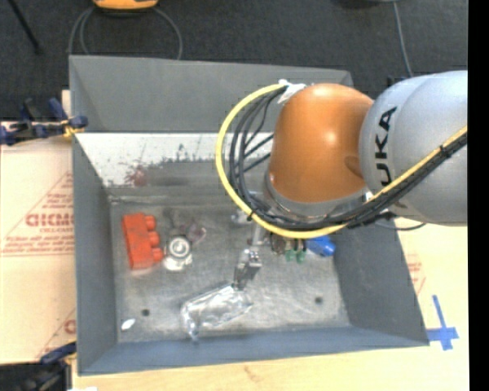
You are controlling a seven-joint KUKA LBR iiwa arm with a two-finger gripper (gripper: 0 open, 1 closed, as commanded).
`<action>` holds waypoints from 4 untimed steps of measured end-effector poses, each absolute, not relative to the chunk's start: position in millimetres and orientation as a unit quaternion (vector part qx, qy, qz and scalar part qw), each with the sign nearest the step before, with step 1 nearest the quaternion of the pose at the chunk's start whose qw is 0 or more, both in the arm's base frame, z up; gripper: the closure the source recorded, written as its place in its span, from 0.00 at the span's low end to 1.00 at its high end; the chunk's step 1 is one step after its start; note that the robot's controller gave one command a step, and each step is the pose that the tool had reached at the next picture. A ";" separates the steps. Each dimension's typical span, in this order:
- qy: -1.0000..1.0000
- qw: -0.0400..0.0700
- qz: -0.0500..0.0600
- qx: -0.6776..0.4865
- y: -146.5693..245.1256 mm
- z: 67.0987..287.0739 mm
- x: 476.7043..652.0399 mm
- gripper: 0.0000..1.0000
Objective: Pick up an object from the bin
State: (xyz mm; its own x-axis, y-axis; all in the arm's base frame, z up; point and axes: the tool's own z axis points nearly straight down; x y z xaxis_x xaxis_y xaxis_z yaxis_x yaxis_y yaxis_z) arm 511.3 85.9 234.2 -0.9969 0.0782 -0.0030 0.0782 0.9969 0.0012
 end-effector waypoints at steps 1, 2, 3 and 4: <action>1.000 0.006 0.001 0.005 97.0 112.2 530.0 0.00; 1.000 0.008 0.002 0.019 129.2 214.9 595.9 0.00; 0.999 0.007 0.002 0.042 118.3 291.1 634.1 0.00; 0.999 -0.002 -0.001 0.042 152.3 187.5 610.8 0.00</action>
Offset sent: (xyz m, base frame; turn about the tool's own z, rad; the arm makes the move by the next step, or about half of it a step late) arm 0.0174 0.0134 -0.1583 -0.0763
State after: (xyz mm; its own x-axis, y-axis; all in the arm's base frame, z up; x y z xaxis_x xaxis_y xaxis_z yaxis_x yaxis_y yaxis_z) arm 610.8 152.3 187.5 -0.9965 0.0840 0.0040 0.0840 0.9965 -0.0018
